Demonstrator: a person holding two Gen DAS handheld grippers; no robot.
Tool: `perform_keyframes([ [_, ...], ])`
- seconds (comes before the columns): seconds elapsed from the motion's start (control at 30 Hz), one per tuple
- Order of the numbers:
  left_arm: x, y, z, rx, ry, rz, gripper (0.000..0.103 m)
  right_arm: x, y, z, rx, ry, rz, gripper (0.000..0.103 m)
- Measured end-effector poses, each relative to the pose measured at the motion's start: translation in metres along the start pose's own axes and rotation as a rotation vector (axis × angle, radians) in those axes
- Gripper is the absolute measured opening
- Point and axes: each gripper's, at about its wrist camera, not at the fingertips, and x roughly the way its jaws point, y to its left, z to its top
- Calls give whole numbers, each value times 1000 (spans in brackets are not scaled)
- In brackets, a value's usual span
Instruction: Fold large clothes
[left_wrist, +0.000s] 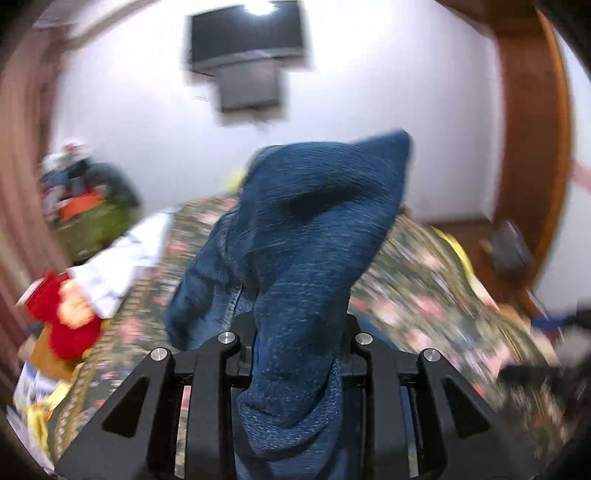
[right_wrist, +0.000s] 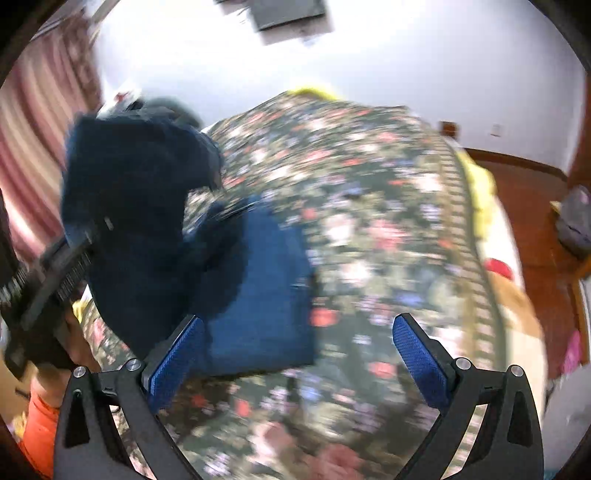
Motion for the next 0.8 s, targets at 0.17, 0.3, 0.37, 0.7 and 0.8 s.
perform_keyframes([
  [0.17,51,-45,-47,175,328,-189,33,-21,-40,-13,74,6,-18,102],
  [0.3,39,-42,-60,203,347,-208,50,-22,-39,-22,61,18,-23,102],
  [0.37,32,-31,-55,138,380,-285,65,-20,-32,-22,43,22,-16,102],
  [0.7,-32,53,-41,-152,343,-336,69,-14,28,6,-40,-19,77,102],
  [0.8,-33,80,-42,-190,311,-242,71,-1,47,15,-73,-14,100,102],
])
